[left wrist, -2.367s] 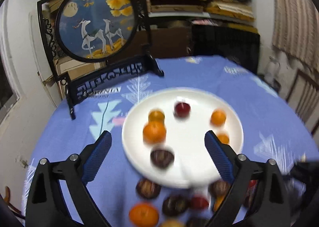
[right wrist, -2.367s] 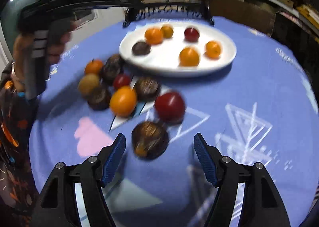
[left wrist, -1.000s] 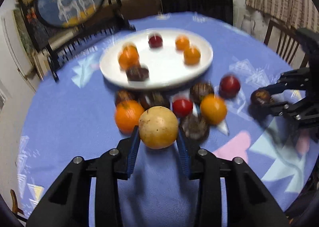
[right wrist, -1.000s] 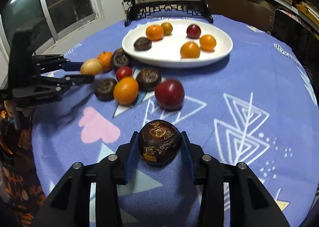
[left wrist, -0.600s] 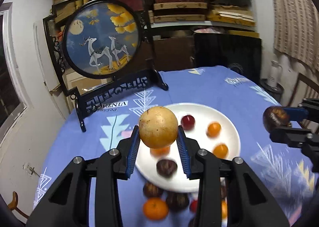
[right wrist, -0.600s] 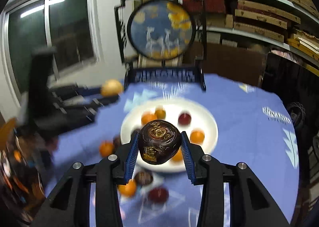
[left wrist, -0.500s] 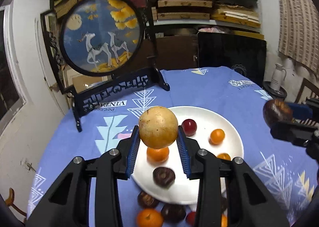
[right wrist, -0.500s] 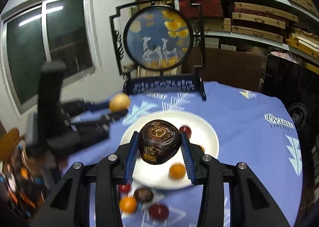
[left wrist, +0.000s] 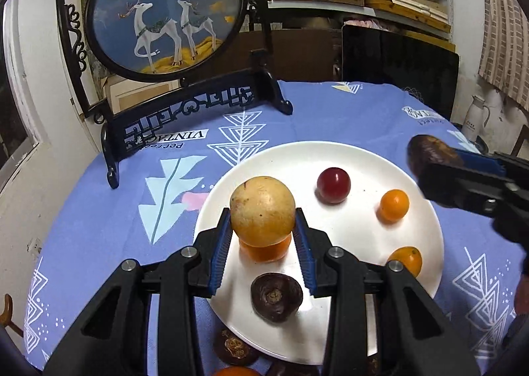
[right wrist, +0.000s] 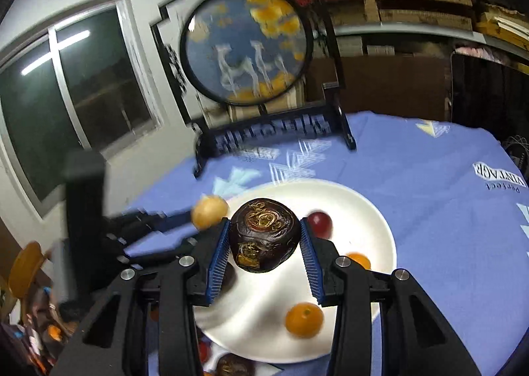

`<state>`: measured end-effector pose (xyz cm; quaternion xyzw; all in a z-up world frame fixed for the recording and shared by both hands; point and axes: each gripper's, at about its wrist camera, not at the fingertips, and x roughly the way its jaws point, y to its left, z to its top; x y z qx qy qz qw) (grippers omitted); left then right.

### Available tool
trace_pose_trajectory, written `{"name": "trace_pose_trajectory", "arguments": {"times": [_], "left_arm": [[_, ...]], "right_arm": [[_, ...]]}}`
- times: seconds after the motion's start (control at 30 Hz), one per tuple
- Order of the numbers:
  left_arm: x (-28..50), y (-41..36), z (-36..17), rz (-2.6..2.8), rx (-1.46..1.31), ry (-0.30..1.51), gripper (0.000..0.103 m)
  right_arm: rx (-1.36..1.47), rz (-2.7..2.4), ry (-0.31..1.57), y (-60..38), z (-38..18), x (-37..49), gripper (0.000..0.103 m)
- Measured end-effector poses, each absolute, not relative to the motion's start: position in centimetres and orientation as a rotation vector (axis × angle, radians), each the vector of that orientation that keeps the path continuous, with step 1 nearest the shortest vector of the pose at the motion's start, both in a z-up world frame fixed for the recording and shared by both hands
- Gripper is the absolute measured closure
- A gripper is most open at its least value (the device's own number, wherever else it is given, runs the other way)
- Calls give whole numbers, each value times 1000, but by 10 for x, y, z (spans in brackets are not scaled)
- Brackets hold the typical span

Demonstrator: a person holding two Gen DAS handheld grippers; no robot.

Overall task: Organize fruits
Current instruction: 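Carry the beige fruit and the brown fruit over the white plate, then lower both fruits onto the plate and open both tools, then move the left tool back to the fruits while the right tool grasps an orange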

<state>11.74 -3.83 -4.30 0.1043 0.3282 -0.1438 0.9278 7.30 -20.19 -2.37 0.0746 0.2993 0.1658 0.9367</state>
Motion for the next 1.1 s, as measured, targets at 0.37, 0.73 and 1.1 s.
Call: {"name": "trace_pose_trajectory", "arguments": {"times": [0.37,0.73,1.1], "left_arm": [[117,-47,-50,-298,251,681,67],[119,-43,-49,-257,236,650,26],[119,-33,-42,-240,214,648,26]], "right_arm": [[171,311,636,-201,-35,81,60],[237,237,601,-217,-39,81,28],[229,258,613,-212,-36,75,28]]}}
